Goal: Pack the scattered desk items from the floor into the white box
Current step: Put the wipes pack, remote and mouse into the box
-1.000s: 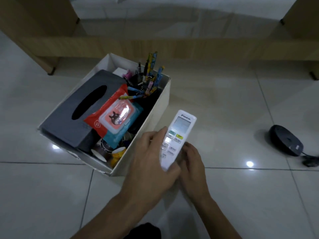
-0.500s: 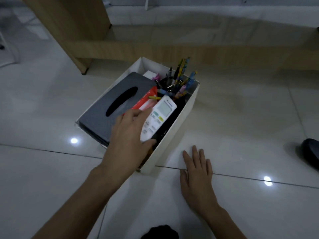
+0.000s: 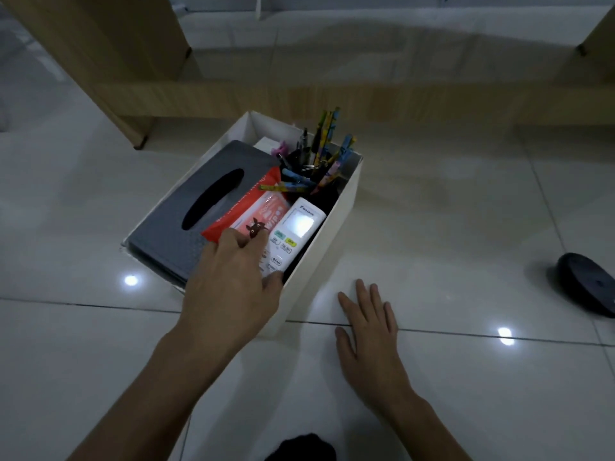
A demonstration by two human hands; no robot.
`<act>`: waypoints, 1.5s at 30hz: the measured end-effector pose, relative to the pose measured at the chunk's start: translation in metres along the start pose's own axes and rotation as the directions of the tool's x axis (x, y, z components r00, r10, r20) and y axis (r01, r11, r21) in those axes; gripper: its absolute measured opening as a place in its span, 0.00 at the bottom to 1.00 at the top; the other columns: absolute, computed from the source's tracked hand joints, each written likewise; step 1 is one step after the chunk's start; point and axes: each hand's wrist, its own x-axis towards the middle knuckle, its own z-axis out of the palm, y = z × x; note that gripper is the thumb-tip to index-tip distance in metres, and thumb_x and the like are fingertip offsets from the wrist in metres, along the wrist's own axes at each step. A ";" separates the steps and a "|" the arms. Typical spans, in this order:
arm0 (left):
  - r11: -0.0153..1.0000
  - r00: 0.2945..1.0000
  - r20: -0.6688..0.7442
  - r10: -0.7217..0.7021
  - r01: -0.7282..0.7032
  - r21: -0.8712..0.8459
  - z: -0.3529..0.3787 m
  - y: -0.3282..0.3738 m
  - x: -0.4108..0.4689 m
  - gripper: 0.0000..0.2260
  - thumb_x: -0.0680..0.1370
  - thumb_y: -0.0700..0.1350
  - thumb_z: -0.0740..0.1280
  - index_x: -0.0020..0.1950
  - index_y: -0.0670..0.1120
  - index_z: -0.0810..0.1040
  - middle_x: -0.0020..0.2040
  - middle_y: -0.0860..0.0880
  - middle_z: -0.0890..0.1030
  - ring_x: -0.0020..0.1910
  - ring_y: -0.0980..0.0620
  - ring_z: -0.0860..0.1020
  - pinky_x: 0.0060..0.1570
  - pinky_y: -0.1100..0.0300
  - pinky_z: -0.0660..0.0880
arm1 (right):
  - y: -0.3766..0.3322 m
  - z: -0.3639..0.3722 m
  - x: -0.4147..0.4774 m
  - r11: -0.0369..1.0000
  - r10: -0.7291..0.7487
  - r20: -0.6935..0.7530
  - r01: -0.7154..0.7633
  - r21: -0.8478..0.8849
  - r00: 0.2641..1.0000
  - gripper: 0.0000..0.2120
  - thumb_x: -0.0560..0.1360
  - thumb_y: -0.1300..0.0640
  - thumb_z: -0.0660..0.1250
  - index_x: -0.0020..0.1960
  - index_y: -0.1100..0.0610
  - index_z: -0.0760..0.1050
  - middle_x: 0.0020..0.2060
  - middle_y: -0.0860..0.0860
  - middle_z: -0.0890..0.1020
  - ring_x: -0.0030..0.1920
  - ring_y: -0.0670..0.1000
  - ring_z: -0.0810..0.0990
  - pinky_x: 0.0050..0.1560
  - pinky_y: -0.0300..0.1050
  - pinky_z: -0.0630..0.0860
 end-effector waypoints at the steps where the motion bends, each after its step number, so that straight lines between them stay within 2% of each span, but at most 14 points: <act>1: 1.000 1.000 -0.008 -0.006 0.006 0.007 -0.002 0.001 -0.002 0.29 0.77 0.56 0.68 0.77 0.50 0.66 0.64 0.46 0.70 0.61 0.46 0.72 0.54 0.49 0.78 | 0.000 0.000 0.000 1.000 0.002 0.004 -0.002 0.007 1.000 0.26 0.80 0.52 0.56 0.78 0.48 0.62 0.81 0.48 0.51 0.81 0.47 0.39 0.77 0.42 0.33; 5: 0.957 0.969 -0.214 0.121 -0.170 -0.233 -0.008 0.025 -0.013 0.16 0.78 0.51 0.68 0.65 0.52 0.75 0.54 0.53 0.75 0.51 0.58 0.75 0.46 0.62 0.77 | 0.006 -0.003 -0.001 0.997 -0.011 0.005 0.010 0.074 1.000 0.23 0.80 0.53 0.59 0.75 0.47 0.67 0.80 0.46 0.55 0.81 0.46 0.43 0.78 0.40 0.36; 7: 0.905 0.964 -0.187 0.186 -0.243 -0.350 0.000 0.048 -0.020 0.08 0.79 0.50 0.65 0.58 0.56 0.77 0.47 0.61 0.74 0.43 0.63 0.74 0.40 0.72 0.69 | 0.004 -0.013 -0.001 0.966 0.023 -0.049 -0.010 0.258 0.999 0.17 0.79 0.54 0.60 0.67 0.49 0.76 0.75 0.44 0.67 0.78 0.47 0.60 0.78 0.37 0.50; 10: 0.840 0.935 -0.096 0.342 -0.350 -0.415 0.042 0.085 -0.020 0.07 0.80 0.49 0.63 0.54 0.55 0.78 0.46 0.60 0.77 0.43 0.63 0.75 0.43 0.69 0.72 | 0.002 -0.061 -0.012 0.837 0.246 -0.115 -0.151 0.525 0.962 0.14 0.79 0.51 0.60 0.60 0.48 0.81 0.59 0.40 0.83 0.59 0.39 0.80 0.61 0.37 0.76; 16: 0.780 0.854 0.077 0.515 -0.430 -0.456 0.117 0.142 -0.017 0.10 0.78 0.47 0.62 0.58 0.58 0.75 0.51 0.61 0.77 0.49 0.61 0.76 0.48 0.63 0.76 | 0.030 -0.115 -0.039 0.770 0.498 -0.249 -0.291 0.568 0.830 0.14 0.80 0.63 0.63 0.55 0.47 0.81 0.49 0.37 0.85 0.53 0.38 0.81 0.54 0.36 0.77; 19: 0.722 0.769 0.102 0.631 -0.534 -0.441 0.143 0.188 -0.008 0.11 0.79 0.47 0.63 0.59 0.57 0.77 0.53 0.61 0.78 0.46 0.62 0.76 0.46 0.68 0.73 | 0.086 -0.143 -0.050 0.808 0.578 -0.441 -0.403 0.430 0.687 0.13 0.78 0.64 0.67 0.59 0.50 0.78 0.58 0.45 0.81 0.61 0.45 0.78 0.63 0.39 0.73; 23: 0.680 0.682 0.187 0.707 -0.584 -0.443 0.173 0.243 0.007 0.09 0.80 0.46 0.64 0.58 0.54 0.79 0.52 0.58 0.79 0.45 0.61 0.76 0.45 0.69 0.71 | 0.170 -0.197 -0.036 0.760 0.574 -0.575 -0.640 0.112 0.582 0.32 0.71 0.61 0.73 0.74 0.57 0.67 0.75 0.59 0.66 0.75 0.60 0.63 0.71 0.56 0.64; 26: 0.710 0.681 0.273 0.679 -0.515 -0.481 0.188 0.261 0.014 0.09 0.80 0.47 0.64 0.58 0.54 0.79 0.52 0.58 0.79 0.47 0.60 0.78 0.49 0.64 0.74 | 0.213 -0.217 -0.026 0.694 0.667 -0.373 -0.720 -0.006 0.645 0.37 0.75 0.54 0.69 0.79 0.54 0.56 0.78 0.56 0.58 0.79 0.58 0.54 0.73 0.61 0.59; 30: 0.755 0.712 0.376 0.594 -0.333 -0.565 0.197 0.260 0.020 0.10 0.79 0.46 0.68 0.59 0.54 0.79 0.54 0.57 0.81 0.49 0.62 0.79 0.53 0.63 0.76 | 0.231 -0.216 -0.023 0.735 0.633 -0.368 -0.678 0.010 0.681 0.25 0.74 0.48 0.70 0.69 0.53 0.69 0.61 0.52 0.76 0.65 0.57 0.71 0.60 0.56 0.70; 33: 0.757 0.743 0.482 0.464 -0.050 -0.651 0.192 0.262 0.022 0.15 0.78 0.52 0.69 0.64 0.56 0.74 0.58 0.56 0.79 0.53 0.59 0.79 0.55 0.60 0.77 | 0.213 -0.212 -0.024 0.752 0.655 -0.427 -0.593 0.288 0.623 0.21 0.70 0.50 0.75 0.59 0.54 0.75 0.45 0.47 0.79 0.48 0.49 0.80 0.47 0.45 0.79; 35: 0.636 0.697 0.592 0.404 0.251 -0.729 0.182 0.266 0.023 0.21 0.77 0.56 0.69 0.69 0.60 0.67 0.61 0.56 0.77 0.57 0.56 0.79 0.56 0.57 0.79 | 0.192 -0.203 -0.026 0.747 0.658 -0.394 -0.489 0.451 0.642 0.22 0.69 0.51 0.78 0.59 0.53 0.75 0.45 0.45 0.80 0.44 0.39 0.80 0.42 0.30 0.75; 37: 0.489 0.664 0.613 0.428 0.401 -0.775 0.173 0.267 0.021 0.24 0.77 0.57 0.69 0.71 0.61 0.65 0.63 0.56 0.78 0.59 0.55 0.80 0.58 0.53 0.79 | 0.164 -0.190 -0.028 0.740 0.633 -0.362 -0.396 0.544 0.684 0.22 0.69 0.51 0.78 0.59 0.50 0.75 0.47 0.44 0.81 0.46 0.35 0.79 0.42 0.26 0.74; 41: 0.313 0.816 0.480 0.321 0.387 -0.867 0.155 0.259 0.015 0.15 0.80 0.49 0.67 0.67 0.54 0.74 0.58 0.50 0.84 0.55 0.51 0.84 0.51 0.53 0.81 | 0.117 -0.170 -0.033 0.764 0.502 -0.358 -0.210 0.610 0.787 0.21 0.71 0.57 0.75 0.62 0.46 0.75 0.56 0.43 0.78 0.56 0.38 0.78 0.55 0.33 0.77; 45: 0.157 0.848 0.475 0.235 0.449 -0.880 0.126 0.238 0.015 0.14 0.80 0.42 0.63 0.66 0.47 0.74 0.57 0.40 0.82 0.51 0.45 0.85 0.47 0.50 0.82 | 0.088 -0.159 -0.035 0.772 0.397 -0.460 -0.018 0.635 0.794 0.26 0.70 0.68 0.66 0.66 0.53 0.75 0.69 0.48 0.69 0.72 0.48 0.70 0.67 0.47 0.75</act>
